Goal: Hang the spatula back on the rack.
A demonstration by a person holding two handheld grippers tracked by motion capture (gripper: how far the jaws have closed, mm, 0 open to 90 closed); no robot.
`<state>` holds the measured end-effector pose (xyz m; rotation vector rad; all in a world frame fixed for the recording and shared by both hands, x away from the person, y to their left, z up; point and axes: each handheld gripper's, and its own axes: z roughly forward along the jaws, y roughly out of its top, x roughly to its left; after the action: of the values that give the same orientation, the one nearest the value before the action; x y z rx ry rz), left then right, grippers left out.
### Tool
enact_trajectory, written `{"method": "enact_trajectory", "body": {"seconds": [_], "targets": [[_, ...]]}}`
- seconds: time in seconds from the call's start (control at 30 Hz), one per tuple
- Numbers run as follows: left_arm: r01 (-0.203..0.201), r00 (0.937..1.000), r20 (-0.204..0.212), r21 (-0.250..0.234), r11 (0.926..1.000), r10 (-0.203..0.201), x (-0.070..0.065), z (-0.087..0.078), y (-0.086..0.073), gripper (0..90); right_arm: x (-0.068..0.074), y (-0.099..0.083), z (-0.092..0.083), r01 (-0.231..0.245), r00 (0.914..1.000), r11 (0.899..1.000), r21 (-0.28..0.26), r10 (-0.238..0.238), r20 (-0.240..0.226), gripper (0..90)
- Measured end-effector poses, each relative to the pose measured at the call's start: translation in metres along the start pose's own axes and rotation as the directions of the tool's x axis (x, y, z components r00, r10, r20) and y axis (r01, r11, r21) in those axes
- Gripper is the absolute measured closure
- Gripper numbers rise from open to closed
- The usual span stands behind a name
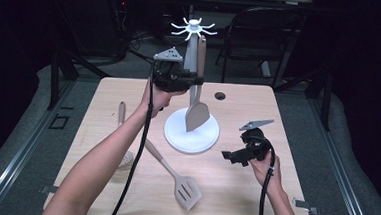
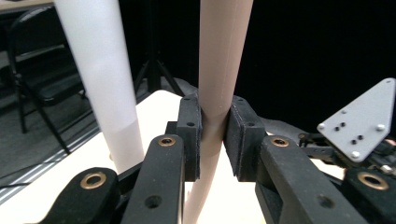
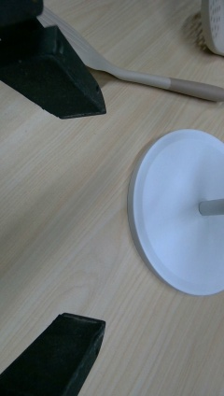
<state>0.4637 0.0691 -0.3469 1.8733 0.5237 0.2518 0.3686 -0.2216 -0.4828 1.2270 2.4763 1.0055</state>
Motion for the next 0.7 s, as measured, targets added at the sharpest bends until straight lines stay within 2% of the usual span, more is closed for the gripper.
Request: {"method": "enact_trajectory", "body": {"seconds": [0.17,0.27,0.37,0.47,0.53,0.57,0.63,0.7], "targets": [[0.005,1.0,-0.006,-0.003,1.0,-0.005,0.001,-0.001,-0.001,75.8,0.0,0.0,0.001,-0.001,1.0,1.0,0.01,0.001,-0.004,0.0],[0.025,0.9996,-0.011,-0.006,0.9997,-0.025,0.002,-0.001,-0.002,70.8,0.0,0.0,0.001,0.003,1.0,1.0,0.012,-0.003,-0.001,0.0],[0.026,0.9994,-0.024,0.0,0.9997,-0.026,0.0,-0.002,-0.004,65.7,0.0,0.0,0.001,0.004,1.0,1.0,0.013,-0.004,0.0,0.0],[0.033,0.9987,-0.039,-0.007,0.9994,-0.033,-0.003,-0.005,-0.006,57.2,0.0,0.0,0.001,0.003,1.0,1.0,0.014,-0.003,-0.001,0.1],[0.027,0.9962,-0.083,-0.007,0.9996,-0.027,-0.008,-0.007,-0.008,46.1,0.0,0.0,0.001,0.004,1.0,1.0,0.016,-0.004,-0.002,0.6],[0.023,0.9964,-0.082,-0.006,0.9997,-0.023,-0.01,-0.008,-0.009,42.4,0.0,0.0,0.001,0.004,1.0,1.0,0.018,-0.004,0.001,0.6],[0.011,0.9962,-0.086,-0.005,0.9999,-0.011,-0.012,-0.01,-0.01,37.9,0.0,0.0,0.001,0.005,1.0,1.0,0.017,-0.005,0.003,0.7],[-0.021,0.9949,-0.098,-0.002,0.9998,0.021,-0.018,-0.016,-0.01,33.1,0.0,0.0,0.001,0.006,1.0,1.0,0.016,-0.006,0.003,0.7]]}}
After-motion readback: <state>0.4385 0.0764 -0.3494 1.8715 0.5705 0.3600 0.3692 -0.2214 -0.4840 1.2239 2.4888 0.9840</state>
